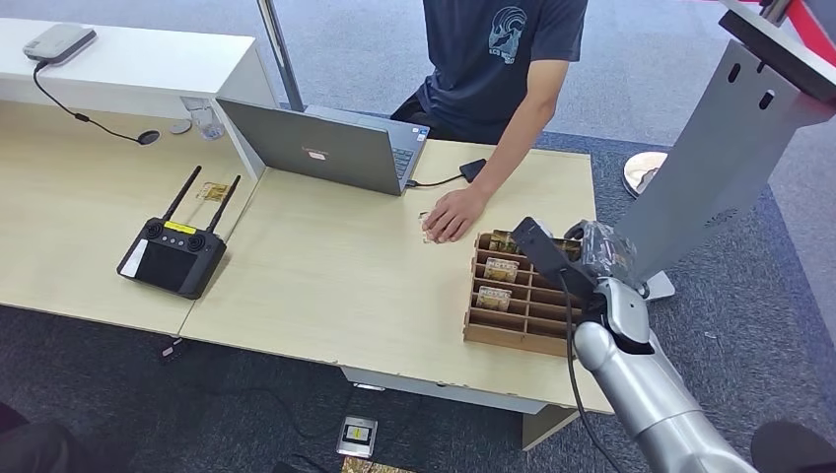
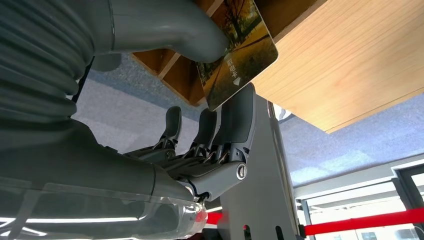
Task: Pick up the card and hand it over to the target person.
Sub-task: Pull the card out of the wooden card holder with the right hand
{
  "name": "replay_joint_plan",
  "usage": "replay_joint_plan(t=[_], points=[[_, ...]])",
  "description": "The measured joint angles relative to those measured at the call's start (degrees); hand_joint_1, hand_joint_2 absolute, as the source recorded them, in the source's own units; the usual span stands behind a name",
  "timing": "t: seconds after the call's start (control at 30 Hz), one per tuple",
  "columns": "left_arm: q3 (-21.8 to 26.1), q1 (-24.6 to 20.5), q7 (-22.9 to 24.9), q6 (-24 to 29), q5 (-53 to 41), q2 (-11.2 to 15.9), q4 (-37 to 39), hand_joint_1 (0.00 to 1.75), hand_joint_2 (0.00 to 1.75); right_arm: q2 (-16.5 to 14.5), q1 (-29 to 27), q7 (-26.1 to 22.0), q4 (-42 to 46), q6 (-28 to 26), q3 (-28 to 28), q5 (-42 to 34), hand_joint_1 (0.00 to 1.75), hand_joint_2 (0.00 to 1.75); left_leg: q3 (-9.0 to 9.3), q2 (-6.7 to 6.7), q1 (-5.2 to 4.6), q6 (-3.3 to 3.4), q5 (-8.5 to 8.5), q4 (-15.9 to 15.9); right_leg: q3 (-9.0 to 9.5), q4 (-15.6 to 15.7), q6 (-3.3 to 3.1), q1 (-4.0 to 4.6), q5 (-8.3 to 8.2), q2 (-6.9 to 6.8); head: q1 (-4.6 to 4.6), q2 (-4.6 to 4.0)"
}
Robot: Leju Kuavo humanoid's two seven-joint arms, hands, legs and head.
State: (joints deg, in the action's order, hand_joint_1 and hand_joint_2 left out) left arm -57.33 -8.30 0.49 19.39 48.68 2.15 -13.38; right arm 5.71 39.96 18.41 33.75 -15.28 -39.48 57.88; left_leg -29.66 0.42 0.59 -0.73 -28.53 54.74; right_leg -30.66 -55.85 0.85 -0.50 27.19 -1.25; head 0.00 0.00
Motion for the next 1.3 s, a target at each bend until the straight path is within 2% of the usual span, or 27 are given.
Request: replay_joint_plan(t=[0.27, 0.8, 1.3], points=[[-0.05, 0.00, -0.02, -0.26, -0.17, 0.23, 0.08, 0.00, 0.00, 0.55, -0.79, -0.06, 1.29, -1.10, 0.15, -0.12, 1.07, 1.75, 0.00, -0.01, 0.00, 0.00, 0.00, 0.00, 0.00, 0.00, 0.00, 0.00, 0.01, -0.02, 0.00, 0.00], [0.51, 0.33, -0.18, 0.05, 0.24, -0.12, 0.19, 0.00, 0.00, -0.44, 0.85, -1.60, 1.47, -1.97, -0.70, -0.09, 0.96, 1.75, -0.03, 0.08, -0.01, -0.01, -0.02, 0.02, -0.06, -0.04, 0.00, -0.01, 0.00, 0.08, 0.00, 0.00], [0.60, 0.28, -0.05, 0.12, 0.31, -0.18, 0.18, 0.00, 0.00, -1.13, 1.25, -2.25, 0.62, -2.24, -1.22, -0.68, 1.06, 1.75, -0.04, 0.07, -0.01, -0.01, -0.02, 0.01, -0.05, -0.04, 0.00, -0.01, 0.00, 0.07, 0.00, 0.00]])
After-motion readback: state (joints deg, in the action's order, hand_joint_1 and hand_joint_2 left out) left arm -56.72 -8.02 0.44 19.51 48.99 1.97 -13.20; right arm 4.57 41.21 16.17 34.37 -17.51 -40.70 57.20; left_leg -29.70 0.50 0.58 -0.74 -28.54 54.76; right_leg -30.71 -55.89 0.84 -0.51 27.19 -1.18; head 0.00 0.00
